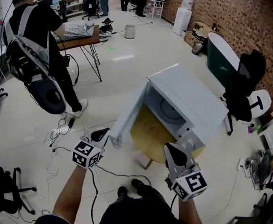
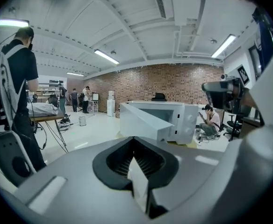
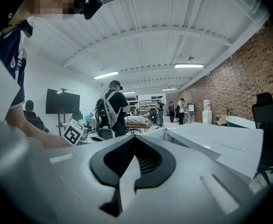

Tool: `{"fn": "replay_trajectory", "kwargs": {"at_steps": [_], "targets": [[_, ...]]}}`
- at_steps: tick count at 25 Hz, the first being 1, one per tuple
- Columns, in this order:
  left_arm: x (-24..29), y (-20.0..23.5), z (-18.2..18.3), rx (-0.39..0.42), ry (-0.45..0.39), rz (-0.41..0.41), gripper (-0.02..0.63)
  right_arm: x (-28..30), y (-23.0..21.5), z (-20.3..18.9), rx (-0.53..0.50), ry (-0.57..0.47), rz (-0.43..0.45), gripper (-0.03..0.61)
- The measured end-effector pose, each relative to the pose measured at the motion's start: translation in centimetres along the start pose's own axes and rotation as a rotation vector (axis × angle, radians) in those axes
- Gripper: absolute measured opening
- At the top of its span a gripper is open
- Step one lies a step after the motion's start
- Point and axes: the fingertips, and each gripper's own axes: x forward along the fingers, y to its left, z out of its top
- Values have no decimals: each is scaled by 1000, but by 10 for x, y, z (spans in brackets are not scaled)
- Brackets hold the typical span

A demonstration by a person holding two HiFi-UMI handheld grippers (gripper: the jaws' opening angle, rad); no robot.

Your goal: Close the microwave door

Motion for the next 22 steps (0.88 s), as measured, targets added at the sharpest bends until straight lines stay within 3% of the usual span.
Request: {"fn": "replay_trajectory", "kwargs": {"at_steps": [11,22], "targets": [[35,-73,10,45,-5,-184,11,-17,-16,0,16,-8,-69,2],[82,-140,23,91,9,-352,11,-54,-53,-6,54,-16,-211,2]]}}
